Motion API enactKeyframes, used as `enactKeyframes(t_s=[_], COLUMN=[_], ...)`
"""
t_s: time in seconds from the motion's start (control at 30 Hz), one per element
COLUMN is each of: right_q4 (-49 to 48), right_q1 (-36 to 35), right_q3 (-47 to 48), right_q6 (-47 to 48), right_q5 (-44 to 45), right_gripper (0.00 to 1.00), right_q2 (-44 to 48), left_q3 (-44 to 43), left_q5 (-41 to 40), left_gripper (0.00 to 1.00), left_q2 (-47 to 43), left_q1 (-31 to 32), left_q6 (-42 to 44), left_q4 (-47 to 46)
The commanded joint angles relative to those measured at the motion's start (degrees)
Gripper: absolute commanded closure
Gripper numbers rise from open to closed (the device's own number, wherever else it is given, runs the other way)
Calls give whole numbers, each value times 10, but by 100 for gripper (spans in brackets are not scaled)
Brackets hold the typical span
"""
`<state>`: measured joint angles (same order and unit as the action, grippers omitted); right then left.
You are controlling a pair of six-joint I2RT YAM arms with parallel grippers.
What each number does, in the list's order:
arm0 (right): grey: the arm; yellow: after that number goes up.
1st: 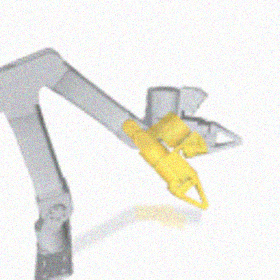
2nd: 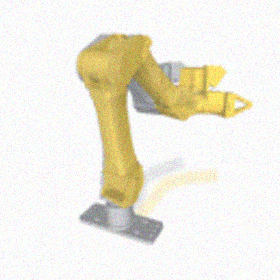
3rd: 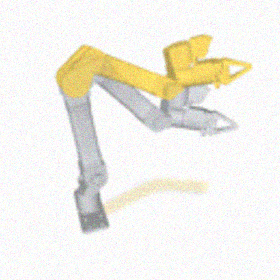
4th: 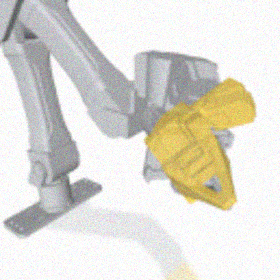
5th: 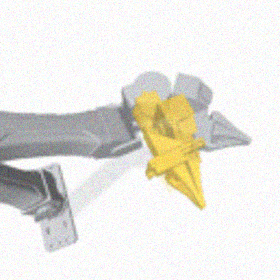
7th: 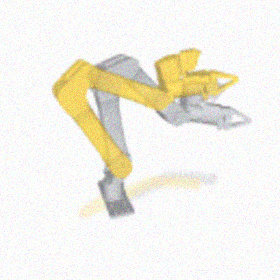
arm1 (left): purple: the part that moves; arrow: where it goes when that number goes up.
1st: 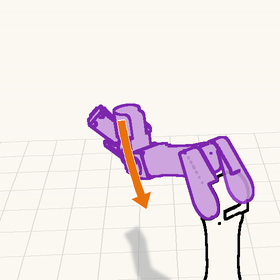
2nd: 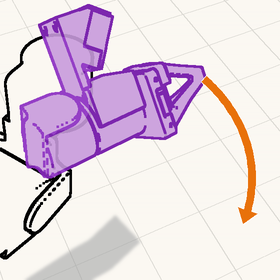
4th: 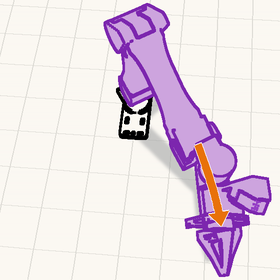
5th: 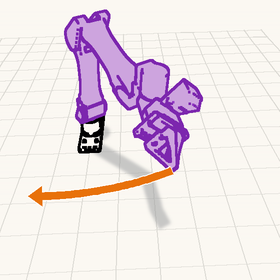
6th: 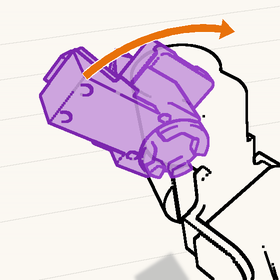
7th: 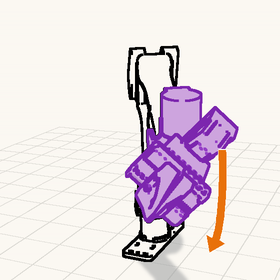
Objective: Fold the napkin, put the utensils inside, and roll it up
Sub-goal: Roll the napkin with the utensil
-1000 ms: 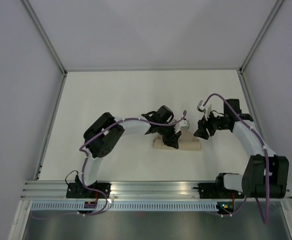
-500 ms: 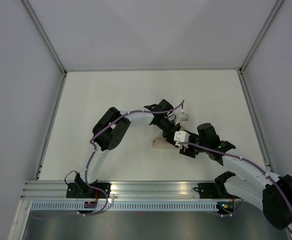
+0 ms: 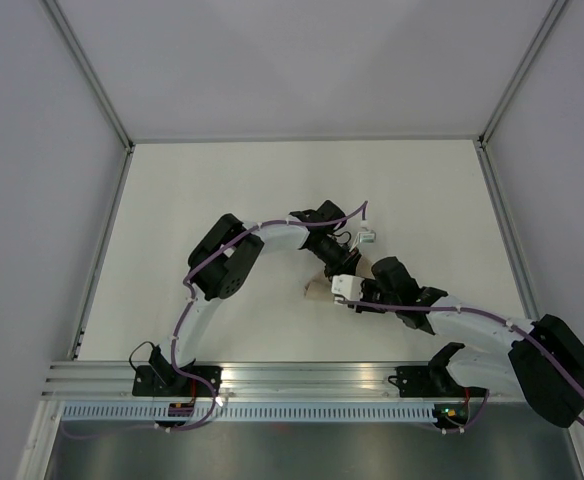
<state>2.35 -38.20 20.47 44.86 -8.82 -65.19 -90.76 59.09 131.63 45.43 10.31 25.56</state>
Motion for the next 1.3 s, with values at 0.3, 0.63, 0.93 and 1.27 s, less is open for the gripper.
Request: enactKeyframes(t_s=[0.3,0.63,0.93,1.27], right_q4=[77,178,304,443], right_q1=[0,28,109,177], right_q3=[33,105,223,356], right_q6=[-4,-9,22,78], right_q5=[-1,-86,-197,-275], right_gripper=[84,88,89,90], right_q2=[-18,-71,-204,-402], left_q3=[-20,65,288,578], left_q5=[-37,-73,-280,-493], left_gripper=[51,50,50,46], left_q2=[-34,-178,-356,-524], left_q1=[-14,-79,-85,-15], left_q6=[-17,-84,-170,-104], left_q4=[38,-90,-316,-614])
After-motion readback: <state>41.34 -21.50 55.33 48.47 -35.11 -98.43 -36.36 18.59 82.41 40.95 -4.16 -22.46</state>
